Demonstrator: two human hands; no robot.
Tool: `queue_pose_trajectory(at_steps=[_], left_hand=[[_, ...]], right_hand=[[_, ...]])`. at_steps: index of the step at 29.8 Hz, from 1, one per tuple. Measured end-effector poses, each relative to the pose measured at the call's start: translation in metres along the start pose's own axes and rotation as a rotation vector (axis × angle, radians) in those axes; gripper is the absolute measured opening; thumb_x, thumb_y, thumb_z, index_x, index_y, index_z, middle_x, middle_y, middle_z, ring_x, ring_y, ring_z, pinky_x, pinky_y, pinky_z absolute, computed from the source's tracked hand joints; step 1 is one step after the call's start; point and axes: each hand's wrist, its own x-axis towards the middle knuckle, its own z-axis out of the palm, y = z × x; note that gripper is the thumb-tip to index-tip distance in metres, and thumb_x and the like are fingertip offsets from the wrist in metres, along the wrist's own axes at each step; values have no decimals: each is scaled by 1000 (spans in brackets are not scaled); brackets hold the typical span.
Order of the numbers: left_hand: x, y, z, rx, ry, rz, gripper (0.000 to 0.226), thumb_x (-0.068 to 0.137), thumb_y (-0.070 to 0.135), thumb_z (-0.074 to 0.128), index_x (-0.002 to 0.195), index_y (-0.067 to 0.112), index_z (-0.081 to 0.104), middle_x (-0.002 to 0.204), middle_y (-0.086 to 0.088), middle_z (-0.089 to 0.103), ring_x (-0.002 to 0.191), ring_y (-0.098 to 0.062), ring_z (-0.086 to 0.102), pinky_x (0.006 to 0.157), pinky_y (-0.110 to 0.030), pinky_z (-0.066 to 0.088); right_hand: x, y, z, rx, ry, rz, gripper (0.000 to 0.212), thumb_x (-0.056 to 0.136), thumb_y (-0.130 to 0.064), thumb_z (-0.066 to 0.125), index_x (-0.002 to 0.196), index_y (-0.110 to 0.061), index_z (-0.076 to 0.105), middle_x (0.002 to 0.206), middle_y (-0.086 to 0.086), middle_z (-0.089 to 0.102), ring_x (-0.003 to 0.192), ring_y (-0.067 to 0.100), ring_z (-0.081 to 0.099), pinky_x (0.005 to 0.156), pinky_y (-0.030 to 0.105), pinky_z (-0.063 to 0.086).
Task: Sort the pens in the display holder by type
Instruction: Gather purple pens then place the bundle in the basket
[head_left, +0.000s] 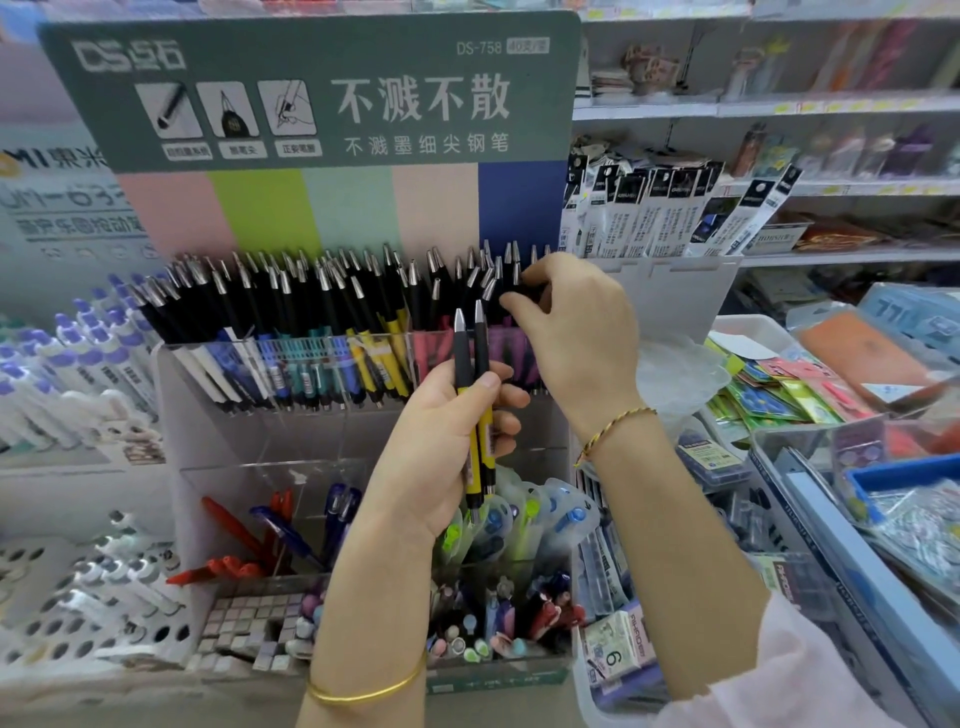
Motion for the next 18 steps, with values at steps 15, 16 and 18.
queue_pose_trajectory(at_steps=[15,16,18], left_hand=[[-13,3,-12,34,-85,-2,20,99,11,43,106,7,61,77,-2,69,69,-13,64,66,-25,56],[-14,4,-15,25,-81,-10,22,100,13,42,108,7,62,82,-5,71,74,-16,67,70,-27,58],[-16,7,-22,18,-19,-17,26,101,16,39,111,7,62,92,-10,72,85,-22,69,79,-34,59]], right_hand=[[-23,-10,-17,633,-449,140,17,88,-20,63,75,-9,67,53,-9,56,49,2,49,50,18,41],[-23,-12,-16,646,-424,145,19,89,-20,61,77,-6,65,56,-7,56,48,2,49,48,16,39],[-22,-17,-12,691,-347,160,22,93,-19,56,80,-2,59,63,4,60,47,7,51,44,17,38]])
